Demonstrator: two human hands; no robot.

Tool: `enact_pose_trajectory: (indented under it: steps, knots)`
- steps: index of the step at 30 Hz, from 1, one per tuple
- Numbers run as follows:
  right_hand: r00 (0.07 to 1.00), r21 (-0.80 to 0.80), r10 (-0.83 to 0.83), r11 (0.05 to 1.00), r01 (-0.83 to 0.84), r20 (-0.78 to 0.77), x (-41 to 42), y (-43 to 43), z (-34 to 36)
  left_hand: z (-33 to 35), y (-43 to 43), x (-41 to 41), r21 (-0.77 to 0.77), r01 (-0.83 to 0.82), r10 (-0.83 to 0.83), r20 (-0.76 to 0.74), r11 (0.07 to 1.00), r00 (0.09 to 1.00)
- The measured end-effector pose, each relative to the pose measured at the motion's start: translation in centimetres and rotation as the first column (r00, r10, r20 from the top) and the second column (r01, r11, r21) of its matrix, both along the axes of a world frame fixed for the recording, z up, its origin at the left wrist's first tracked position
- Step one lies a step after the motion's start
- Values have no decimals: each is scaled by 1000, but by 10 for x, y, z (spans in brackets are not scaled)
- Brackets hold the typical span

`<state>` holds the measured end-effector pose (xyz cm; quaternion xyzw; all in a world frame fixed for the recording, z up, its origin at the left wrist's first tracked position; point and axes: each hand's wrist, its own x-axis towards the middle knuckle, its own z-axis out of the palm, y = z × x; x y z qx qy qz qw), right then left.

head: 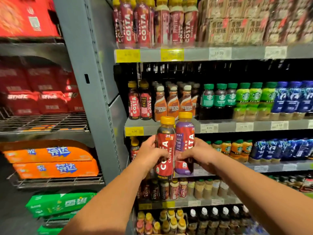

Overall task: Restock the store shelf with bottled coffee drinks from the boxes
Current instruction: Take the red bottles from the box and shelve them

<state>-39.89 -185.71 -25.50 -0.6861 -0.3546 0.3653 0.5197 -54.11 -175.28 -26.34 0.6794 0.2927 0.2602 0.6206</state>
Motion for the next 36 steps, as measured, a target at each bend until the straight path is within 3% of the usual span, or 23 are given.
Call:
enact_pose_trajectory:
  steps: [11,18,28,33,36]
  knots:
    - [998,93,-47,995,44,30,-36,36,57,49,43,-28,101,11,-18,71,995,997]
    - [998,118,-19,993,11,67,-38,69,70,60,64,-22,-6,-65,65,202,998,977]
    - [958,43,199,976,-212,205,-4,129,80,60,95,10,-3,-332,326,196,943,925]
    - [956,44,219,972,-232,195,4,155,74,56,112,18,6,-424,416,176,906,892]
    - [974,134,125,979,-152,191,4,169,67,57,121,27,46,-502,480,229,864,847]
